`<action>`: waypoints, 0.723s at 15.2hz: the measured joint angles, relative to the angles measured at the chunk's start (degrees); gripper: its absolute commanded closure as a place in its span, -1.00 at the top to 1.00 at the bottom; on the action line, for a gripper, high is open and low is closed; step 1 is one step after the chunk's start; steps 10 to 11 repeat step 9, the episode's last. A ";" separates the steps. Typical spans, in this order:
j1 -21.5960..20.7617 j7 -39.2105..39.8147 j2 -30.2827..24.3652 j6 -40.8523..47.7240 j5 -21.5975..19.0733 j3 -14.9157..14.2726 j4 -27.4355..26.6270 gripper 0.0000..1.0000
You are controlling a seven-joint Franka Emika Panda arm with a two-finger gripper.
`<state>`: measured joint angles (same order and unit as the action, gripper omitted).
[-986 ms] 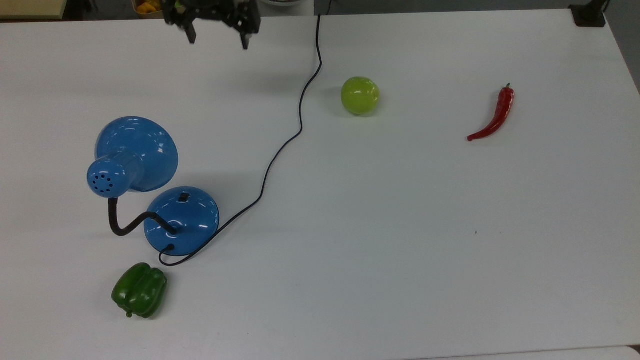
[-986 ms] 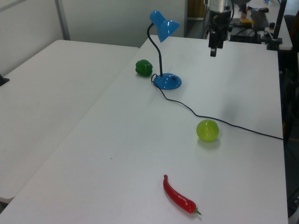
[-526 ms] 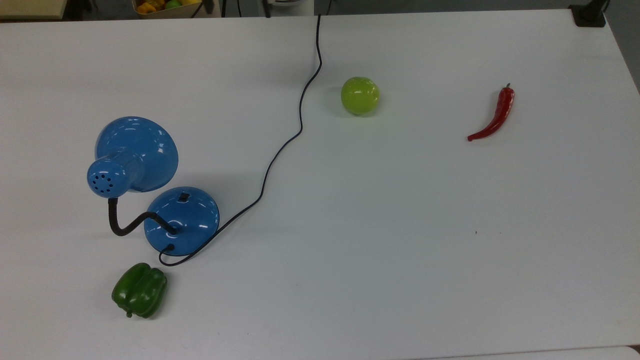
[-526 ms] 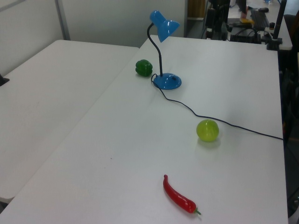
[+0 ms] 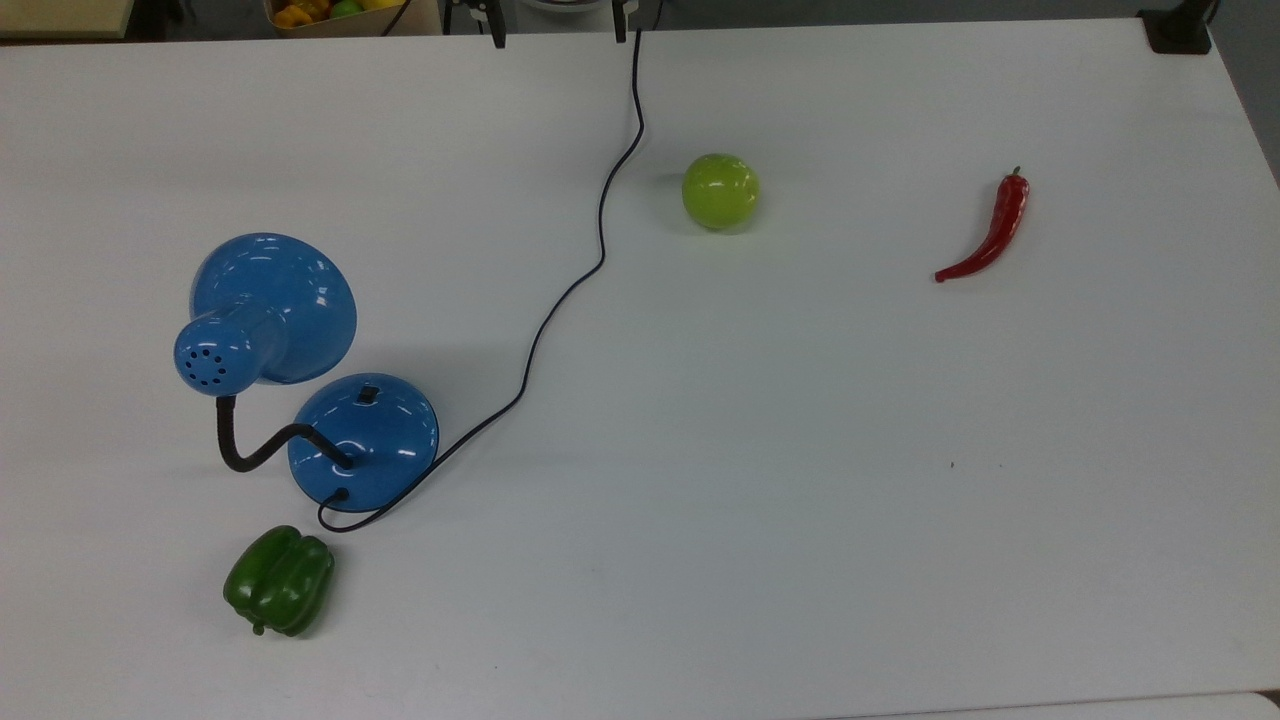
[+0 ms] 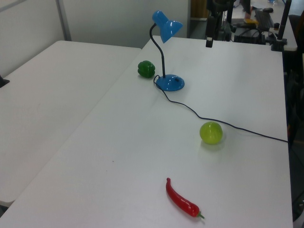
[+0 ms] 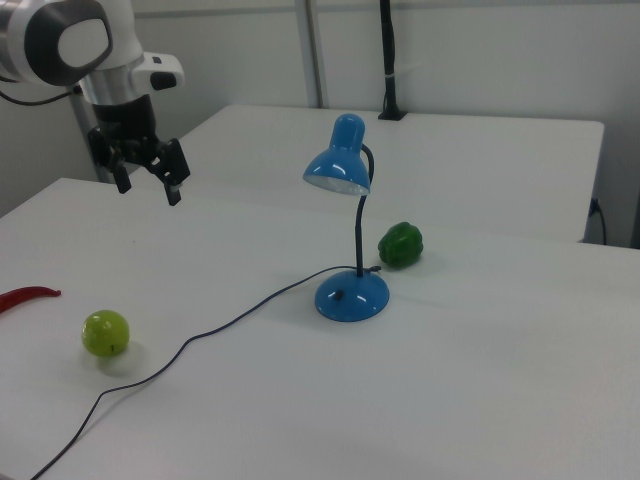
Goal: Turn off lamp
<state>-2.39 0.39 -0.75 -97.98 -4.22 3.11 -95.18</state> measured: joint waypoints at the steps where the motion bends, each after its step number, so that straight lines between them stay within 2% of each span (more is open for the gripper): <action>1: 0.04 2.56 0.12 -1.03 0.06 -0.14 0.00 1.00; 4: 0.09 8.10 0.70 -3.70 0.47 -0.61 0.00 1.00; 11: 0.10 8.80 1.05 -4.30 0.81 -0.78 0.00 1.00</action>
